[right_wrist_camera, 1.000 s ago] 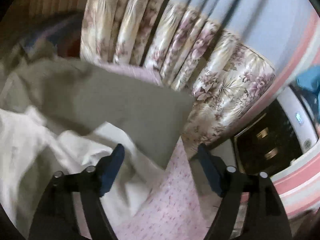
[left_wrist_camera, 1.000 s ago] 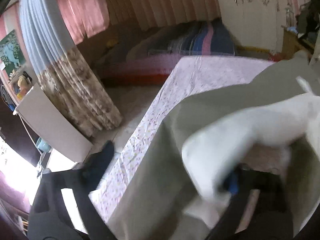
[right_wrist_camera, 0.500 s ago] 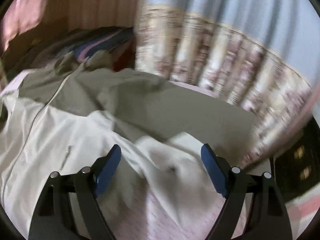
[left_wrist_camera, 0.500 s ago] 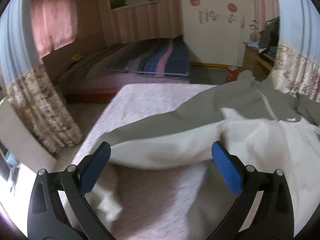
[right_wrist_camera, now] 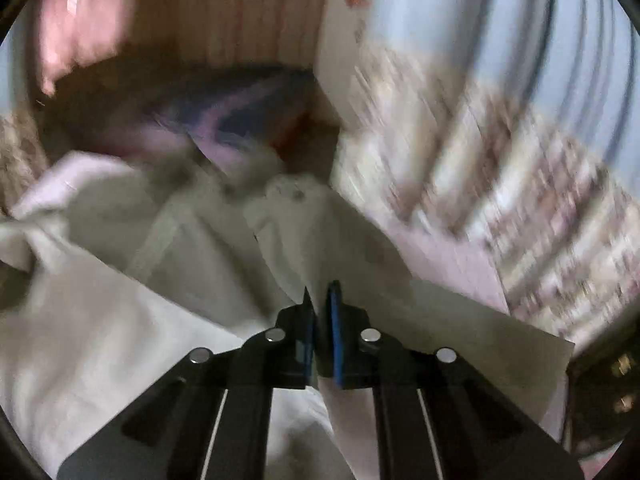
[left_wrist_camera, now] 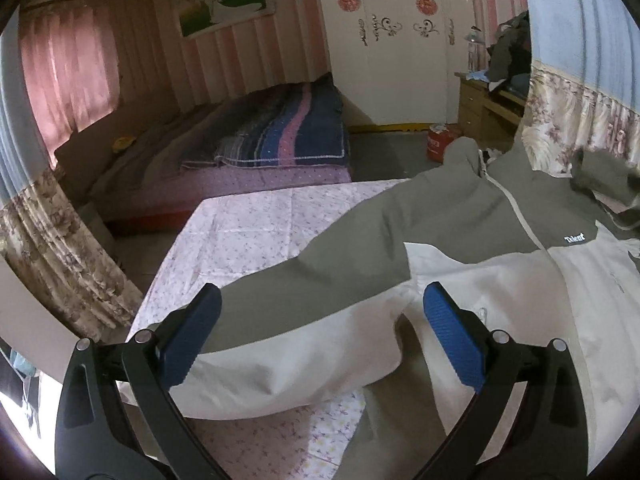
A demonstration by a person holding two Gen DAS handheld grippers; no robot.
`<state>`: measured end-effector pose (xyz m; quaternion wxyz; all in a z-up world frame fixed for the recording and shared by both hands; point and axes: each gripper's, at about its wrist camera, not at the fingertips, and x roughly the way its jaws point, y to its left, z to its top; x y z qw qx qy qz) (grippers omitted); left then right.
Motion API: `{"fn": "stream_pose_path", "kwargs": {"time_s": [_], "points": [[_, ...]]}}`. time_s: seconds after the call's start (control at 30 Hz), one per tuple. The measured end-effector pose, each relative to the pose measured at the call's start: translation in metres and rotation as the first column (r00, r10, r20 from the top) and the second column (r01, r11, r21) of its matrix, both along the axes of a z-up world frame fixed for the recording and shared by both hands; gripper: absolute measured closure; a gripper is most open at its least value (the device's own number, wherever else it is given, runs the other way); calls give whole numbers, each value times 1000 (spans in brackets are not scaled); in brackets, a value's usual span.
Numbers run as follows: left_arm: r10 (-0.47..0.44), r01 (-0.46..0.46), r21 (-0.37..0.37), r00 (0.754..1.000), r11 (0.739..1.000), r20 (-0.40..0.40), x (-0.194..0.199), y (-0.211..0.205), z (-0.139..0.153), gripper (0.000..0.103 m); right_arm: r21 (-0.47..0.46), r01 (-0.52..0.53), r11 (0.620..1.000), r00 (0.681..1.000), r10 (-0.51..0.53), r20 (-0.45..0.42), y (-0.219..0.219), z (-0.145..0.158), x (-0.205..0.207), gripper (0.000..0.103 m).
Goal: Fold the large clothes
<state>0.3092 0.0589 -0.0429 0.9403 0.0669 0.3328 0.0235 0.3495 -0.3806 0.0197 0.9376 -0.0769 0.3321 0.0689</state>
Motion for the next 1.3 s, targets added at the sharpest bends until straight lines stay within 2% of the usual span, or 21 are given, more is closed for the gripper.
{"fn": "stream_pose_path", "kwargs": {"time_s": [0.1,0.17,0.2,0.27,0.3,0.33,0.4,0.5,0.6,0.63,0.7,0.83,0.9,0.97,1.0,1.07,1.17,1.23,1.3], "points": [[23,-23,1,1000,1000,20,-2,7,8,3,38,-150,988,988,148,36,49,23,-6,96],[37,-37,11,999,999,34,-3,11,10,3,99,-270,958,962,274,-23,88,14,-1,95],[41,-41,11,999,999,36,-4,12,9,3,131,-317,939,939,331,-93,105,2,4,92],[38,-38,-1,999,999,24,-2,13,7,3,98,-356,929,907,369,-204,140,-30,10,74],[31,-31,-5,1000,1000,4,1,12,4,3,66,-364,929,898,369,-239,150,-42,8,51],[25,-25,-4,1000,1000,-7,2,11,3,3,49,-377,925,893,377,-246,156,-49,4,44],[2,-2,3,1000,1000,-31,3,4,-1,3,79,-373,925,894,380,-236,150,-47,-6,44],[-55,55,2,997,998,-54,5,-16,-5,3,120,-315,942,924,333,-187,120,-30,-22,42],[-114,114,-6,992,993,-61,11,-44,-9,3,130,-204,970,970,218,-110,73,-14,-40,23],[-141,141,-11,988,990,-62,14,-54,-11,3,105,-149,983,984,158,-79,54,-11,-50,23],[-222,219,-42,971,975,-85,26,-78,-18,3,110,-70,991,996,76,-52,24,-13,-60,23],[-296,289,-67,944,955,-145,48,-118,-34,3,204,67,977,997,-58,-46,-31,-24,-80,23],[-337,325,-94,927,941,-164,56,-134,-43,15,218,111,970,993,-102,-52,-45,-33,-83,23],[-398,370,-156,892,916,-215,63,-143,-53,58,233,156,960,987,-144,-67,-63,-41,-84,23],[-419,383,-182,873,906,-249,66,-149,-60,58,234,173,957,984,-159,-77,-66,-46,-83,23],[-436,399,-187,861,898,-259,70,-156,-69,64,232,209,950,977,-194,-85,-75,-52,-80,23],[-437,394,-210,870,895,-230,70,-153,-64,70,241,240,940,970,-222,-102,-84,-59,-74,23],[-390,361,-195,910,912,-140,66,-137,-42,72,224,246,943,968,-230,-98,-86,-60,-71,23],[-294,287,-97,954,953,-62,60,-116,-22,72,202,243,949,969,-228,-92,-83,-59,-66,23]]}}
